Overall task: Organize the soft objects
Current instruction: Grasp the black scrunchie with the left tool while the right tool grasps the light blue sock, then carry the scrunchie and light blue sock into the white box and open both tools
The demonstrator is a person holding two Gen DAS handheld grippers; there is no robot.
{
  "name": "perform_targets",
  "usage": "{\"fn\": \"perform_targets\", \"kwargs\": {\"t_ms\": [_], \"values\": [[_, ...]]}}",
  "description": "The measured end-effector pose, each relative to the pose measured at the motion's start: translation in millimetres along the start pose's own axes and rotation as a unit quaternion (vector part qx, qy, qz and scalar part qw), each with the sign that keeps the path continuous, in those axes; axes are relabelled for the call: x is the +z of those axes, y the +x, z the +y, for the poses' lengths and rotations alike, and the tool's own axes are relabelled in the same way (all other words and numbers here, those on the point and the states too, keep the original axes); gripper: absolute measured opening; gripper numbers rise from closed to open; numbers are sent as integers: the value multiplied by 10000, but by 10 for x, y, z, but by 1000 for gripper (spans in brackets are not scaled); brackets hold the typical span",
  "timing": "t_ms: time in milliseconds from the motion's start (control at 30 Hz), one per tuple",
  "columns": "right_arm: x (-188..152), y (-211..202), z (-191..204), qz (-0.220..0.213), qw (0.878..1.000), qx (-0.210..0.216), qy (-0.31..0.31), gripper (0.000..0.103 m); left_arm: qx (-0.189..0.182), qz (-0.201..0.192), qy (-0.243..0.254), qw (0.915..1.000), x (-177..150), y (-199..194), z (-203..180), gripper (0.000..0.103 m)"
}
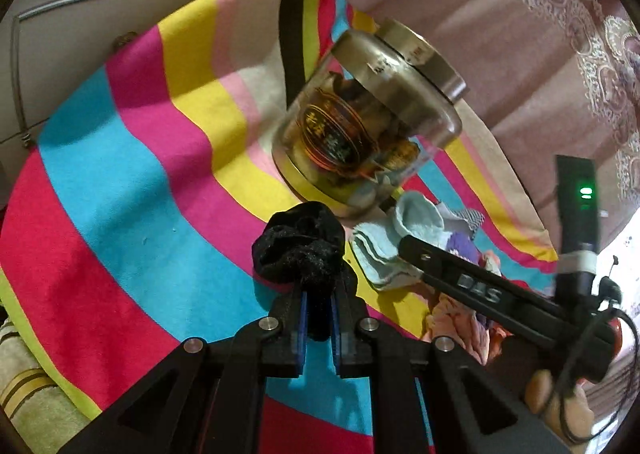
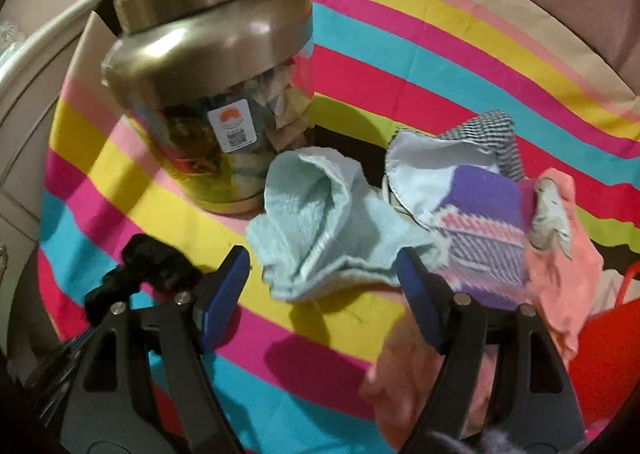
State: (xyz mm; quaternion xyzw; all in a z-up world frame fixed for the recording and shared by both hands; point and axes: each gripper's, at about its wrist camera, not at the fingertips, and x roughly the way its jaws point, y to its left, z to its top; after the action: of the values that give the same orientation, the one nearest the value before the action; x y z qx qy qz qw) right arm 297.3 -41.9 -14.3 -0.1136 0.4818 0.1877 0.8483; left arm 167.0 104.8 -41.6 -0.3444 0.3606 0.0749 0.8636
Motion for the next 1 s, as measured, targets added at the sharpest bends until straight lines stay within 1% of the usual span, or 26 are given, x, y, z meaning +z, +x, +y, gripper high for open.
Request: {"fn": "perform_targets", "kwargs": {"t_ms": [167, 233, 267, 300, 333, 367, 400, 467, 500, 633, 767, 867, 1000], "values": [[14, 286, 125, 149, 9992, -204, -303, 78, 13, -5, -5, 10000, 18, -22, 58, 10], [-8, 362, 142, 197, 9987, -292, -379, 69, 22, 9, 12, 10000, 11, -22, 62, 10], [-24, 386, 145, 183, 9988, -242, -373, 63, 23, 27, 12, 10000, 11, -15, 68, 10], [-32, 379, 154, 135, 9991, -202, -350, 54, 29, 38, 10, 10000, 8, 3, 64, 10], [-39, 371, 167, 121, 9991, -168, -360, 48, 37, 44, 7, 10000, 7, 8, 65, 10], [-47, 357, 190, 97, 9990, -146, -408, 35, 41, 42, 5, 10000, 8, 12, 64, 10], [-57, 339, 219, 73, 9986, -173, -493, 30, 40, 41, 0, 10000, 8, 12, 63, 10], [-102, 279, 223, 14, 9984, -182, -542, 26, 44, 40, -7, 10000, 5, 8, 64, 10], [-131, 233, 194, -10, 9988, -103, -474, 26, 45, 27, -17, 10000, 3, 3, 63, 10], [-244, 7, 84, -154, 9995, 31, -272, 25, 5, -12, -16, 10000, -8, -32, 35, 10], [-388, -324, -23, -387, 9991, 137, -103, 25, -32, -77, 102, 9999, -17, -83, -37, 10], [-508, -530, -60, -520, 9986, 85, -41, 25, -93, -113, 120, 9998, -23, -127, -61, 10], [-671, -767, -148, -634, 9979, 3, 140, 25, -262, -172, 243, 9992, -31, -215, -140, 10]]}}
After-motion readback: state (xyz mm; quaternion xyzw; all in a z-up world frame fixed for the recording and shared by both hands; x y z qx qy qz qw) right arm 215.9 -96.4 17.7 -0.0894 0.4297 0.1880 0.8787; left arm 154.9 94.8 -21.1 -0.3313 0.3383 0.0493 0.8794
